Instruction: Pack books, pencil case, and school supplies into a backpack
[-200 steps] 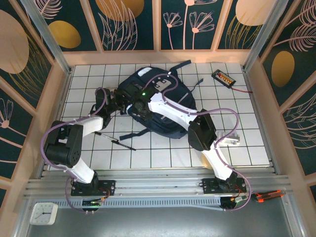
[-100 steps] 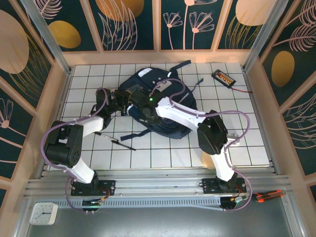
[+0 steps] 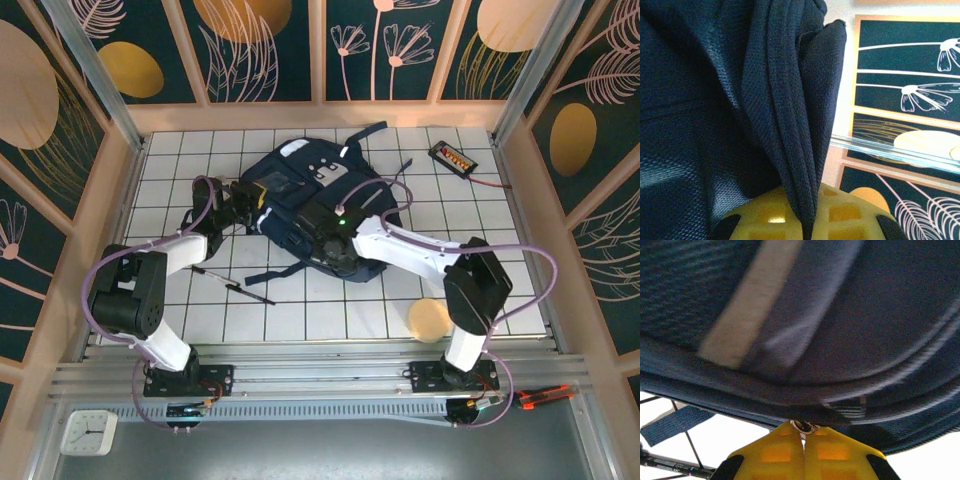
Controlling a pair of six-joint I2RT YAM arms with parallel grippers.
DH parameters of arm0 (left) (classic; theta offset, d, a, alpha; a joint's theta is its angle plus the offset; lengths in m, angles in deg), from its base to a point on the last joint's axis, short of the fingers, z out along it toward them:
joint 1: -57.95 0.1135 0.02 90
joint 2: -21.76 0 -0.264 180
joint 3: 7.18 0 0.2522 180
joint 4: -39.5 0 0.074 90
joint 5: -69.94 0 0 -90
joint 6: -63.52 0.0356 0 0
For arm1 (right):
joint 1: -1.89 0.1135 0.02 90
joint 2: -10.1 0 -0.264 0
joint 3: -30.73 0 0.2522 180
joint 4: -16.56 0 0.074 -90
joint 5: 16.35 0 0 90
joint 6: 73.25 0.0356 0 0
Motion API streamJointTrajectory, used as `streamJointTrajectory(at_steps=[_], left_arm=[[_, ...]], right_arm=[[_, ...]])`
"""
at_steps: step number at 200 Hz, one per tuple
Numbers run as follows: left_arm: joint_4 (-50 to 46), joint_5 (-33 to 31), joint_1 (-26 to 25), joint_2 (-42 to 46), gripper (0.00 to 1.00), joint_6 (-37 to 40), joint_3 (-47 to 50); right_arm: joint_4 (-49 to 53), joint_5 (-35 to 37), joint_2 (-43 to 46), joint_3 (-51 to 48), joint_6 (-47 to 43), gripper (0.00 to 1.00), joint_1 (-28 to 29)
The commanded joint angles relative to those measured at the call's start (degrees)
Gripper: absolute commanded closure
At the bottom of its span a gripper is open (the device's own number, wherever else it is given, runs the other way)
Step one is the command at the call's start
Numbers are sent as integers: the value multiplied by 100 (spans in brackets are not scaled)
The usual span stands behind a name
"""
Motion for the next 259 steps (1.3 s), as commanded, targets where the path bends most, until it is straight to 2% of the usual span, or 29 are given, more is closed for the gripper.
streamJointTrajectory(at_steps=[1,46,75,100,118,142,148,159,164,184,203,225,259], left_arm=[[329,-4,262,57,100,139,-476],[40,101,452,-98,100,483,-736],[-185,225,633,-328,100,865,-1100],[-476,372,744,-734,100,1300,-1742],[-652,708,780,-1071,100,1448,-2265],[-949,898,780,-1054,100,1629,-2454],[-1040,889,782,-973,93,1700,-2404],[-1119,910,777,-799,75,1739,-2233],[-1124,934,777,-728,69,1741,-2137],[-1113,976,782,-337,55,1704,-1614],[-1449,891,768,133,49,1955,-1235],[-1865,939,706,513,48,2192,-1023],[-2497,889,184,844,46,2322,-693]], right_arm=[[737,189,420,-425,149,100,-224],[613,-76,989,-938,-370,100,-717],[380,-306,1123,-880,-795,100,-872],[-89,-783,825,-500,-1234,100,-846],[-336,-1038,420,-37,-1493,100,-738],[-365,-1233,-37,539,-1614,100,-639],[-439,-1334,-80,598,-1618,99,-634],[-662,-1479,-83,607,-1595,76,-607],[-759,-1543,-69,570,-1579,70,-599],[-1104,-1780,-84,408,-1405,66,-586],[-1254,-1807,-147,260,-1256,66,-564],[-1499,-1788,-122,20,-1056,66,-612],[-1757,-1877,-72,-100,-962,65,-753]])
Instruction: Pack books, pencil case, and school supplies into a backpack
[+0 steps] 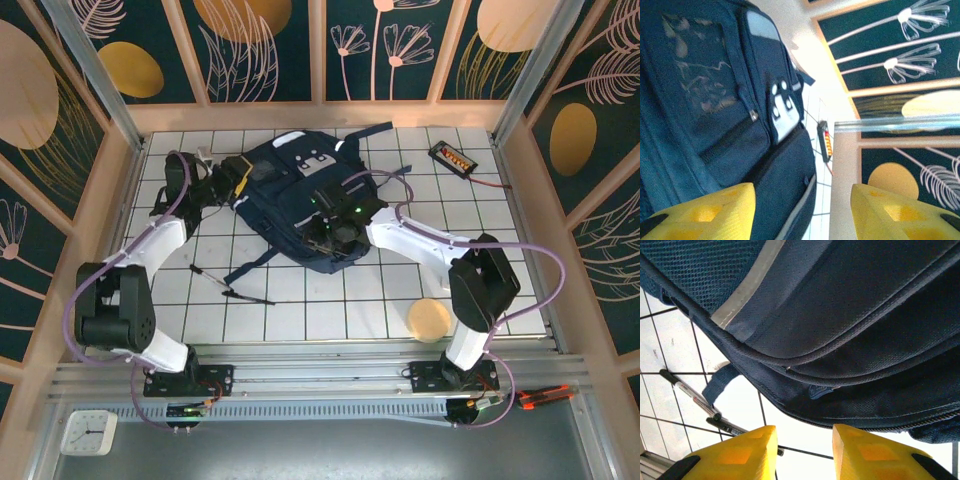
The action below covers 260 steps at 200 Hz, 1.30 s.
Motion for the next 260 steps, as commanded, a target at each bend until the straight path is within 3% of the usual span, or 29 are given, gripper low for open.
streamJointTrajectory(at_steps=[1,25,72,155,229,243,257,260], left_arm=[[-625,89,-389,197,46,239,337],[-357,140,-713,336,46,-151,897],[-268,160,-808,398,43,-213,1336],[-53,100,-923,-276,44,-213,1103],[201,48,-1021,-970,66,-248,725],[198,58,-1051,-1052,73,-241,638],[291,137,-1052,-1055,82,-292,611],[308,150,-1062,-1197,85,-296,610]], right_arm=[[-314,-123,-22,-62,161,65,-106],[-322,-128,-24,-48,168,61,-149],[-707,-255,219,-460,482,42,-416],[-778,-271,556,-769,465,40,-633],[-880,-245,676,-894,442,39,-609],[-850,-137,741,-886,370,29,-569],[-768,33,822,-860,287,3,-515],[-762,77,830,-859,273,1,-515]])
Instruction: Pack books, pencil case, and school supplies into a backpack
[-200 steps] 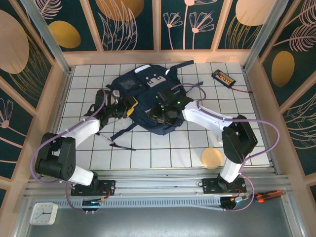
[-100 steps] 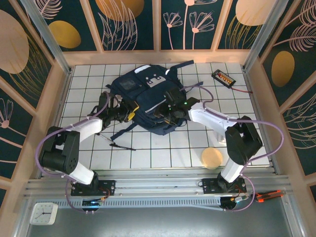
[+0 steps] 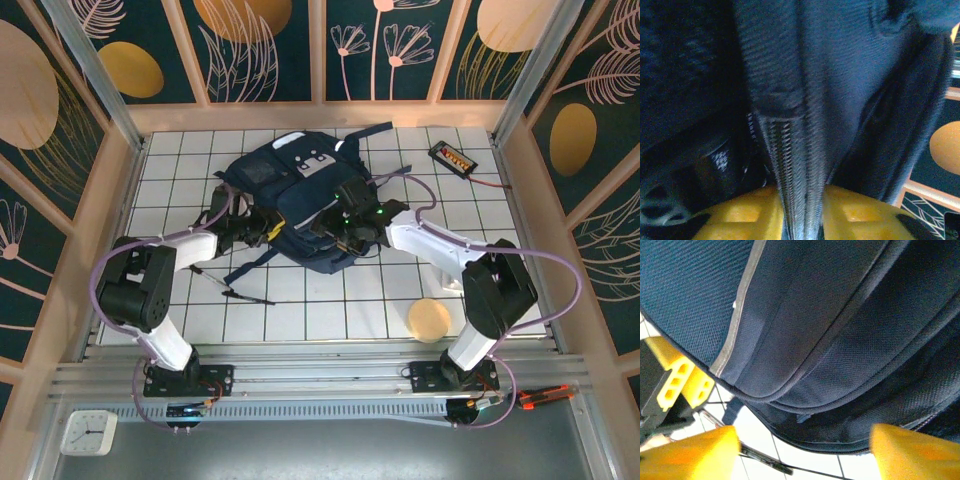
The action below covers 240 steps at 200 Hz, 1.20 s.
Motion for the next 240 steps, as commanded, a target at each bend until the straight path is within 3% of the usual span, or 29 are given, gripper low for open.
streamJointTrajectory(at_steps=[1,21,54,84,101,164,240], left_arm=[[301,115,-54,-199,85,-77,-216],[384,209,-52,-237,100,-125,-253],[704,416,-54,-115,100,-454,-193],[2228,557,-55,256,100,-1909,153],[2623,568,-56,339,100,-2343,116],[3001,619,-59,464,100,-2781,42],[3161,531,-59,518,100,-2945,50]], right_arm=[[40,301,312,-37,-115,1,83],[18,471,428,-29,-241,1,119],[-61,445,367,128,-413,1,163],[25,343,26,505,-514,1,353],[412,584,-253,829,-555,10,503],[1040,1331,-630,1351,-270,43,565],[1869,1803,-1090,1903,142,57,734]])
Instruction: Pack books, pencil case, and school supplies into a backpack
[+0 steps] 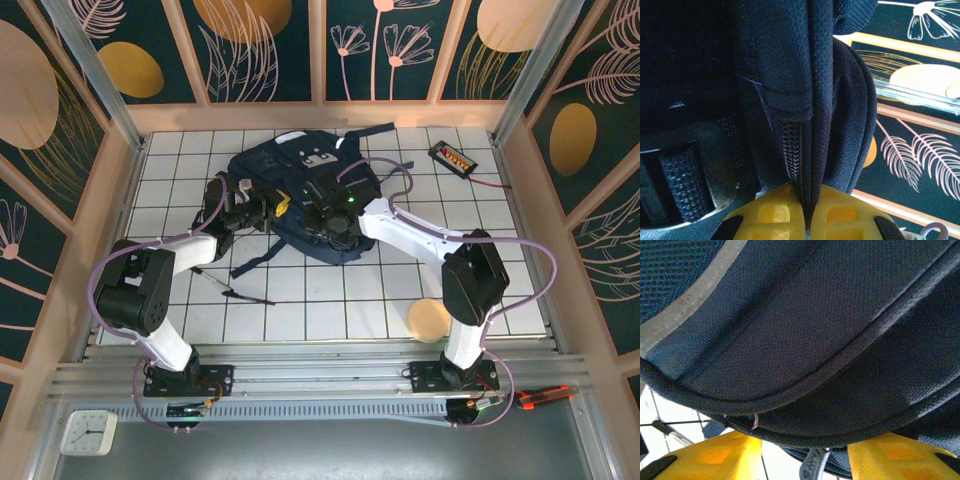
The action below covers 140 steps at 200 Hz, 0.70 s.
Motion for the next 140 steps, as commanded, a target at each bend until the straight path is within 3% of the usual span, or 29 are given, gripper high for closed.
streamJointTrajectory(at_steps=[1,49,92,140], left_arm=[[935,68,-38,350,100,-531,-124],[1033,-30,-38,359,100,-646,-100],[968,-56,-36,377,100,-593,-156],[445,-15,8,407,100,-128,-382]], right_arm=[[453,463,-159,199,208,57,82],[768,702,-348,433,246,75,213],[915,786,-186,244,268,100,257],[1123,988,173,-137,168,100,237]])
